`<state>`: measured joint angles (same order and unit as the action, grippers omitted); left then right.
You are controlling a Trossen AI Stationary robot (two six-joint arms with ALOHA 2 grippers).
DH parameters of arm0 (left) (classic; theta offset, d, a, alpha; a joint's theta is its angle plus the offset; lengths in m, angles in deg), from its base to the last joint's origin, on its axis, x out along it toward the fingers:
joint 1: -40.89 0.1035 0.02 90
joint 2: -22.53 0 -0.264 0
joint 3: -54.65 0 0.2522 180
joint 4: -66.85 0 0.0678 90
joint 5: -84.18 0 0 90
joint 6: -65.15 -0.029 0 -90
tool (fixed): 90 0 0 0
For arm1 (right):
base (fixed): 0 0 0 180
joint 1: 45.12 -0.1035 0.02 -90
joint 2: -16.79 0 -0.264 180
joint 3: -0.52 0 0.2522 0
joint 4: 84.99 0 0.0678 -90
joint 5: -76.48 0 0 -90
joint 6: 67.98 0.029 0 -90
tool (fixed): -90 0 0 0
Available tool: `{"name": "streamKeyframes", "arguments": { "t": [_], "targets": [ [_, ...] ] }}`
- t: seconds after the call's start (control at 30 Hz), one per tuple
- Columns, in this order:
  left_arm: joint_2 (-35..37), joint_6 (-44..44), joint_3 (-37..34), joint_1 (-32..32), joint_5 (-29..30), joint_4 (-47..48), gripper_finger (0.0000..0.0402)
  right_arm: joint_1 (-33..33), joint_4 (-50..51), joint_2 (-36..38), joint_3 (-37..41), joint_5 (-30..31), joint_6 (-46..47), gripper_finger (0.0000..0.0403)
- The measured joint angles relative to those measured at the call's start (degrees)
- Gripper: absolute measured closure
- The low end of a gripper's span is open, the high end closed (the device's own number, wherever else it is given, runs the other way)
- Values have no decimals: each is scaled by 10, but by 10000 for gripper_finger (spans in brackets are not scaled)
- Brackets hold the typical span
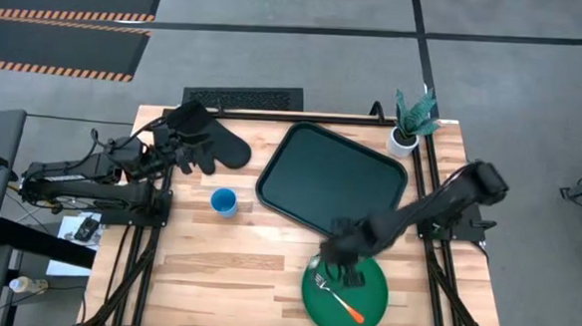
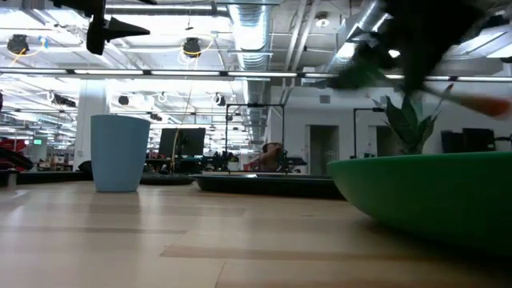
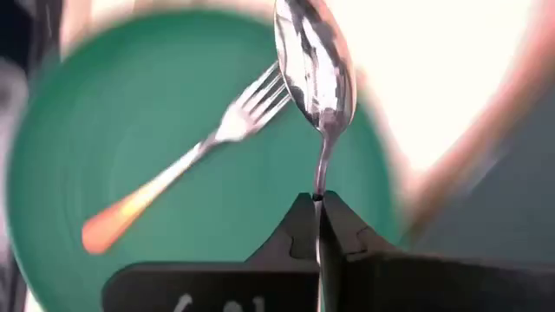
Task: Pick and place plate/cup/fork/spoon on tray
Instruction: Put the orange spoon on the bottom left of the black serving tray
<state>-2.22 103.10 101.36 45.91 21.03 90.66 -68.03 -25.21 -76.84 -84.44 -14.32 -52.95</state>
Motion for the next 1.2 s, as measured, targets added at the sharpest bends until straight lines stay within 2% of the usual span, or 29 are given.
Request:
{"name": "streamKeyframes", "arguments": {
  "t": [0.1, 0.17, 0.27, 0.37, 0.47, 0.57, 0.63, 0.8, 1.0, 1.1, 1.2],
  "targets": [
    [0, 4, 0, 0, 6, 0, 136, 55, -32, 68, 5, 28, 22, 401],
    [0, 10, 0, 0, 6, 0, 136, 94, -89, 114, 17, 55, 38, 402],
    [0, 25, 0, 0, 4, -1, 136, 143, -264, 183, 64, 104, 51, 402],
    [0, 37, 0, 0, -13, -14, 136, 183, -474, 229, 137, 101, 60, 402],
    [-6, 21, 0, 1, -66, -69, 136, 211, -650, 244, 207, 99, 85, 402],
    [-38, -8, 0, 8, -151, -165, 136, 233, -765, 238, 248, 97, 108, 402],
    [-77, -6, 0, 22, -202, -223, 136, 243, -801, 222, 254, 91, 111, 402],
    [-199, 40, 0, 71, -325, -297, 136, 250, -866, 180, 254, 58, 113, 402],
    [-325, 94, 0, 124, -463, -480, 136, 249, -884, 143, 254, 50, 130, 402],
    [-379, 126, 14, 140, -515, -500, 136, 249, -899, 122, 254, 39, 140, 402],
    [-427, 115, 45, 144, -552, -501, 136, 249, -920, 103, 254, 25, 161, 402]
  ]
}}
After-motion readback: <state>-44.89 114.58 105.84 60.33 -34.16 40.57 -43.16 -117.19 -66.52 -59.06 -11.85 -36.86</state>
